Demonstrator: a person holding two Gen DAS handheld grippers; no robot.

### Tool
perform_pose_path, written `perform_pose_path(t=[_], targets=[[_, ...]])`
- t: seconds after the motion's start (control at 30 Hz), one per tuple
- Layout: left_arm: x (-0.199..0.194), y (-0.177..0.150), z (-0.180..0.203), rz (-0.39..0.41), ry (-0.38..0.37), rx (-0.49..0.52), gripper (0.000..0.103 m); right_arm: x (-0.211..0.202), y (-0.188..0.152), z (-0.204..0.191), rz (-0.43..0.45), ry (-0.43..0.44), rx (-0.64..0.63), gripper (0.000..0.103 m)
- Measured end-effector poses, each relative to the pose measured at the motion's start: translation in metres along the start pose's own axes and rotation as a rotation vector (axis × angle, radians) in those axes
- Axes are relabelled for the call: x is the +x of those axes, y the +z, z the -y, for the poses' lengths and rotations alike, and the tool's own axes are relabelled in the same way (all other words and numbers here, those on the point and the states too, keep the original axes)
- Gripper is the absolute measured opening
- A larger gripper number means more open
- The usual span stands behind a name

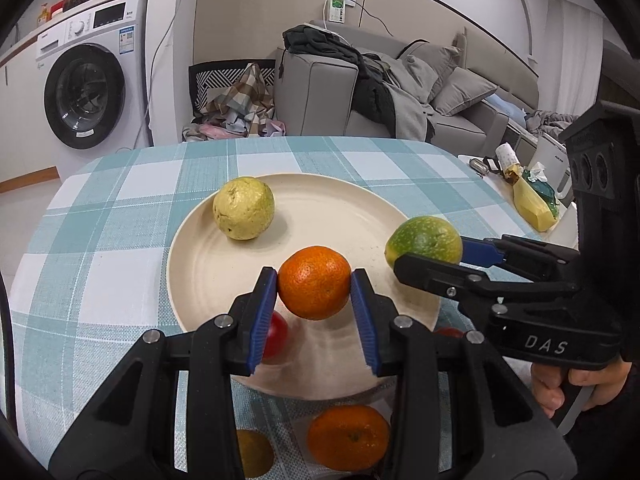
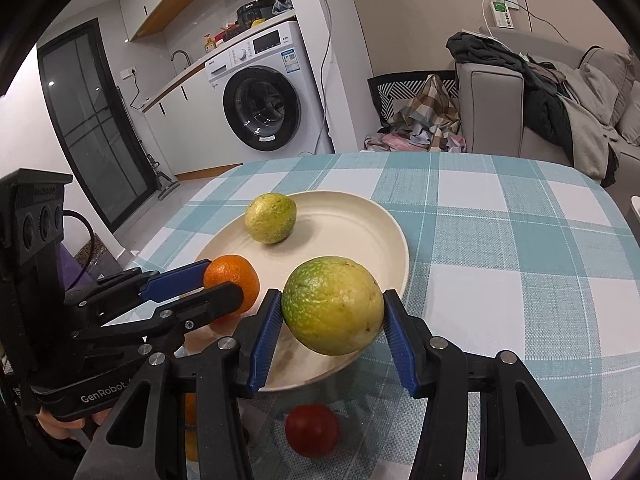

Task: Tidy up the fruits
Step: 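Carry the mandarin and green citrus onto the plate and open both tools, then move both open tools back toward the brown kiwi and red tomato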

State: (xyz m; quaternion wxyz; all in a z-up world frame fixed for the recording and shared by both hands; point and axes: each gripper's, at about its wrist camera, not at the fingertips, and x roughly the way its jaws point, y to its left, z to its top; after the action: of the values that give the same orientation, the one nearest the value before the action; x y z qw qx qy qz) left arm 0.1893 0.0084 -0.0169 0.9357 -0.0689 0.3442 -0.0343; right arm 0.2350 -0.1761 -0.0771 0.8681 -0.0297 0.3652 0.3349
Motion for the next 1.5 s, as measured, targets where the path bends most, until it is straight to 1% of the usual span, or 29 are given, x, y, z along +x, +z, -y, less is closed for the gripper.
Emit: perform_pose_path(t=[0.23, 0.43, 0.47, 0.5, 0.53, 0.6, 0.63, 0.67, 0.7, 0.77, 0.8, 0.87, 0.9, 0.93, 0.97, 1.0, 1.07, 1.2, 1.33, 1.43, 1.5], targets=[[0.008, -0.001, 0.0, -0.011, 0.006, 0.009, 0.035, 0.004, -0.001, -0.001, 0.006, 0.005, -0.003, 0.052], [0.012, -0.002, -0.003, -0.024, 0.004, -0.011, 0.035, 0.003, -0.002, -0.003, 0.012, -0.014, -0.012, 0.053], [0.013, -0.002, -0.004, -0.023, 0.004, -0.014, 0.035, 0.001, -0.002, -0.004, 0.021, -0.048, -0.015, 0.062], [0.012, -0.002, -0.004, -0.021, 0.003, -0.015, 0.035, 0.0, -0.002, -0.004, 0.028, -0.078, -0.015, 0.079], [0.012, -0.002, -0.004, -0.02, 0.002, -0.014, 0.035, -0.003, -0.002, -0.004, 0.043, -0.094, -0.011, 0.08], [0.01, -0.003, -0.004, -0.012, 0.008, -0.01, 0.035, -0.008, -0.002, -0.003, 0.063, -0.1, -0.022, 0.08], [0.009, -0.003, -0.003, -0.009, 0.013, -0.007, 0.038, -0.01, -0.002, -0.003, 0.067, -0.113, -0.028, 0.08], [0.008, -0.004, -0.002, -0.008, 0.014, -0.002, 0.046, -0.012, -0.002, -0.002, 0.074, -0.124, -0.031, 0.081], [0.006, -0.004, -0.003, -0.005, 0.015, -0.001, 0.051, -0.013, -0.003, -0.002, 0.076, -0.127, -0.031, 0.085], [0.002, -0.005, -0.004, 0.004, 0.03, -0.009, 0.067, -0.016, -0.004, 0.0, 0.069, -0.122, -0.024, 0.09], [0.0, -0.005, -0.005, 0.007, 0.036, -0.013, 0.07, -0.018, -0.005, 0.001, 0.07, -0.121, -0.019, 0.093], [-0.007, -0.007, -0.01, 0.012, 0.052, -0.028, 0.086, -0.021, -0.006, 0.003, 0.071, -0.123, -0.016, 0.099], [-0.011, -0.008, -0.012, 0.017, 0.056, -0.033, 0.087, -0.023, -0.006, 0.004, 0.076, -0.125, -0.013, 0.102], [-0.015, -0.009, -0.013, 0.022, 0.058, -0.036, 0.09, -0.024, -0.007, 0.004, 0.079, -0.125, -0.013, 0.103], [-0.019, -0.01, -0.015, 0.026, 0.056, -0.04, 0.097, -0.026, -0.008, 0.005, 0.077, -0.125, -0.014, 0.103], [-0.023, -0.011, -0.017, 0.033, 0.057, -0.042, 0.101, -0.027, -0.009, 0.004, 0.071, -0.125, -0.019, 0.103], [-0.033, -0.013, -0.018, 0.054, 0.063, -0.039, 0.102, -0.029, -0.012, 0.003, 0.067, -0.121, -0.028, 0.103], [-0.052, -0.022, -0.019, 0.065, 0.049, -0.022, 0.102, -0.035, -0.02, 0.001, 0.055, -0.091, -0.043, 0.103], [-0.071, -0.036, -0.02, 0.077, 0.076, -0.006, 0.102, -0.043, -0.03, -0.002, 0.044, -0.064, -0.062, 0.103], [-0.08, -0.045, -0.023, 0.069, 0.065, -0.018, 0.102, -0.045, -0.035, -0.003, 0.033, -0.062, -0.062, 0.103], [-0.083, -0.05, -0.025, 0.058, 0.076, -0.018, 0.102, -0.046, -0.036, -0.003, 0.026, -0.067, -0.059, 0.103]])
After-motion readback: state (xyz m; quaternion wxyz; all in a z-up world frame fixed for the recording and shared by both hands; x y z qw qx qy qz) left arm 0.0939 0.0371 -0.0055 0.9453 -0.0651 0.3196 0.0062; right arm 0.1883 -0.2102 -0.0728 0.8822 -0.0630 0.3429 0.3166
